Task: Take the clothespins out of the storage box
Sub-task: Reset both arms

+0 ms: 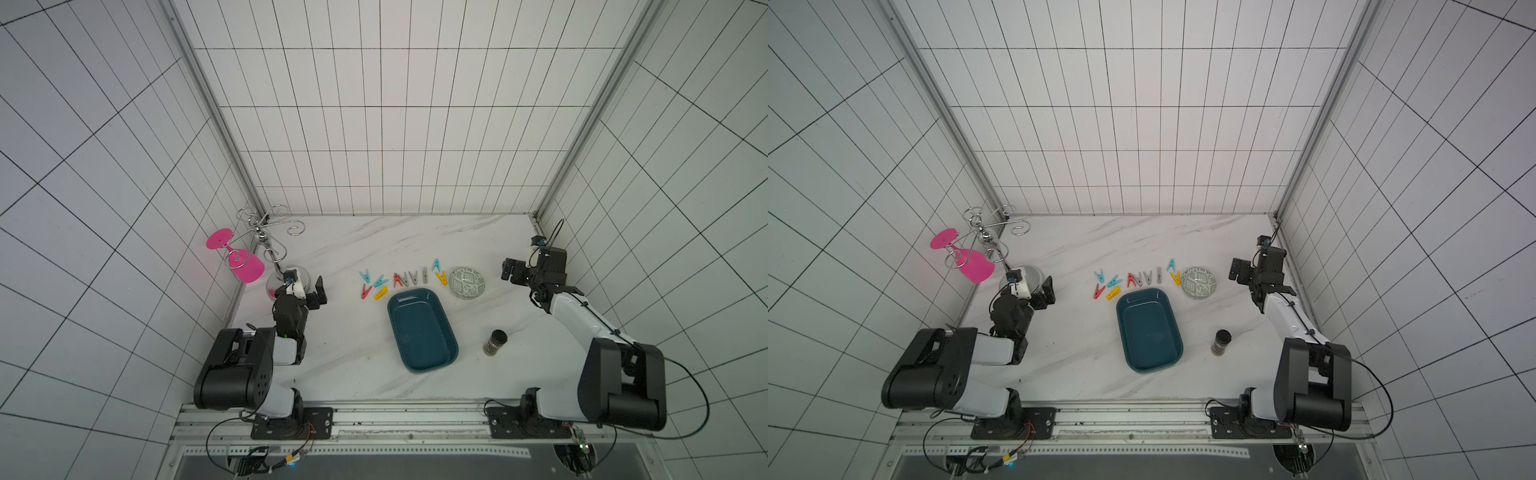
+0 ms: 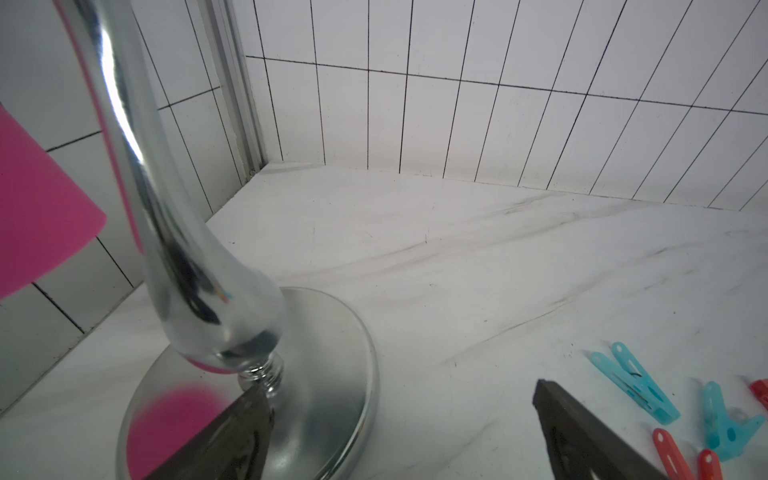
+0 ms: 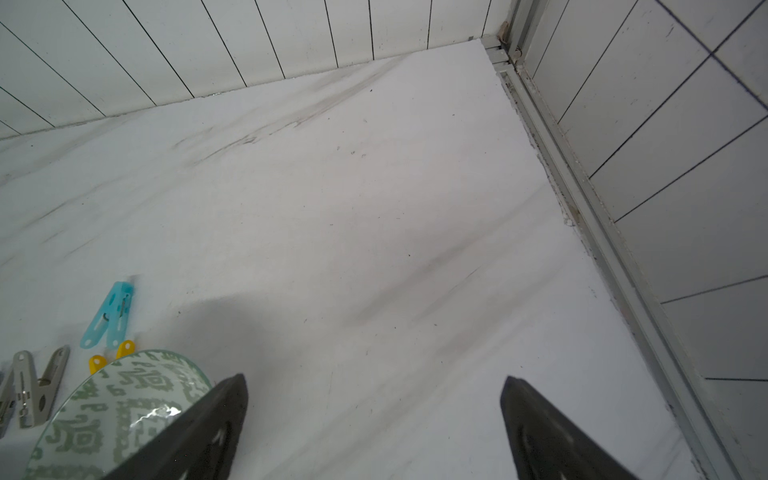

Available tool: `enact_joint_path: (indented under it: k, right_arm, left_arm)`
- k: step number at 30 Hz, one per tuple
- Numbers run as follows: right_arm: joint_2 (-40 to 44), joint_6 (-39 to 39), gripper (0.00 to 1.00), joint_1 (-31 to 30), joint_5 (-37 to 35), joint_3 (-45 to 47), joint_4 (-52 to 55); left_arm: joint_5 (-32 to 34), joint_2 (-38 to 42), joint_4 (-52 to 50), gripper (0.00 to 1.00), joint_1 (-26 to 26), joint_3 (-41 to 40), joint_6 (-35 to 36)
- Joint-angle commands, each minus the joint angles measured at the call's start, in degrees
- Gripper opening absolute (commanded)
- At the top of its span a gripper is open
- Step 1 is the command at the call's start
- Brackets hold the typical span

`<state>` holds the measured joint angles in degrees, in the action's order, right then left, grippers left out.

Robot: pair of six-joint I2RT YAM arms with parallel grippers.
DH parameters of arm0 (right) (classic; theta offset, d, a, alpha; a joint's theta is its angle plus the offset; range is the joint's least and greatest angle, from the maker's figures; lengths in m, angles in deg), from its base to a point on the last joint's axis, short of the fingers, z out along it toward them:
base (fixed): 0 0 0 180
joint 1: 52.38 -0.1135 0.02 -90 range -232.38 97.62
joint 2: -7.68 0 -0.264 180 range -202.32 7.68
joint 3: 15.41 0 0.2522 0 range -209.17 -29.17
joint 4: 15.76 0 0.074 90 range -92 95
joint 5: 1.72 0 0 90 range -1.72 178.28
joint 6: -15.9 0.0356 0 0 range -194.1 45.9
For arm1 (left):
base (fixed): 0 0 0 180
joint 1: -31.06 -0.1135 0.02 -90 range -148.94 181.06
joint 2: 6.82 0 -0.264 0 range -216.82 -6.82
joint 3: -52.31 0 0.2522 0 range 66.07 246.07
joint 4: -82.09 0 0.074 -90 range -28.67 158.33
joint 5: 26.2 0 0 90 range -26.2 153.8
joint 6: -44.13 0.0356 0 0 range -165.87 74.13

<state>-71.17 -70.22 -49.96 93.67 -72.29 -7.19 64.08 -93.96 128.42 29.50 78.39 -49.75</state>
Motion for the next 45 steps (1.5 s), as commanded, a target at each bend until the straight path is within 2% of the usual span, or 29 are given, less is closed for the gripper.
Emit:
enact_joint_path:
  k: [1, 4, 10, 12, 15, 20, 22, 23, 26, 28, 31, 34, 36, 37, 39, 41, 44, 45]
  right_arm:
    - [0.9, 0.3, 0.99, 1.3, 3.5, 5.3, -13.4]
    - [0.4, 0.2, 0.99, 1.5, 5.8, 8.3, -19.2]
    - [1.3, 1.1, 0.99, 3.5, 6.4, 10.6, -22.5]
    - [1.1, -1.1, 0.98, 4.1, 8.0, 12.1, -25.1]
    - [-0.6, -0.1, 0.99, 5.6, 9.2, 14.0, -27.2]
    - [-4.2, 0.9, 0.99, 7.6, 13.6, 18.2, -37.4]
    - [-6.1, 0.3, 0.99, 7.7, 16.2, 20.0, -42.5]
    - [-7.1, 0.2, 0.98, 7.7, 16.9, 20.8, -46.4]
    - [-6.0, -0.4, 0.99, 7.7, 16.7, 20.4, -43.2]
    - [-6.4, -0.3, 0.99, 7.7, 16.9, 21.3, -45.9]
    - [-6.1, -0.8, 0.98, 7.6, 17.3, 23.0, -48.3]
    - [-7.7, -1.9, 0.99, 7.0, 16.9, 26.9, -55.4]
    - [-13.2, 0.0, 0.99, 7.0, 17.0, 28.6, -67.8]
    - [-12.4, 0.1, 0.98, 7.6, 17.3, 28.3, -66.4]
    - [-8.3, -1.6, 0.99, 7.3, 16.9, 26.2, -55.3]
    - [-11.6, -1.3, 0.99, 7.1, 18.7, 24.1, -57.1]
    - [-9.2, -3.3, 0.99, 6.2, 18.0, 21.8, -47.6]
    - [-10.1, -3.0, 0.98, 6.2, 18.2, 22.1, -49.6]
  left_arm:
    - [-3.4, -1.0, 6.1, 0.99, -0.1, 0.8, 1.6]
    - [-1.8, -0.9, 6.1, 0.99, -0.1, 0.7, 1.2]
    - [4.5, -1.3, 9.4, 0.99, -0.1, -0.7, -1.6]
    - [7.0, -1.0, 8.4, 0.99, -0.1, -0.5, -2.9]
    - [10.6, -0.8, 5.5, 0.99, -0.1, 0.8, -4.3]
    - [5.2, -0.7, 1.6, 0.99, 0.9, 2.9, -0.8]
    - [6.3, -0.7, 1.0, 0.99, 2.9, 3.3, 1.5]
    - [7.2, -0.9, 1.4, 0.99, 4.0, 3.3, 2.7]
    - [11.7, -1.7, 5.4, 0.99, 7.3, 1.7, 5.3]
    - [15.2, -3.0, 9.0, 0.99, 9.2, 0.6, 6.4]
    - [16.8, -4.2, 14.0, 0.99, 10.5, -1.2, 7.5]
    - [17.5, -5.1, 17.0, 0.99, 11.1, -2.2, 8.1]
    - [17.9, -5.9, 18.8, 0.99, 11.5, -2.7, 8.5]
    - [18.1, -6.4, 20.1, 0.99, 11.7, -2.9, 8.7]
    - [18.5, -6.7, 20.9, 0.99, 12.0, -3.3, 9.1]
    - [18.7, -6.7, 21.0, 0.99, 12.1, -3.4, 9.0]
    - [18.2, -6.7, 21.0, 0.99, 11.9, -3.4, 8.9]
    - [17.8, -6.7, 20.9, 0.99, 11.6, -3.3, 8.7]
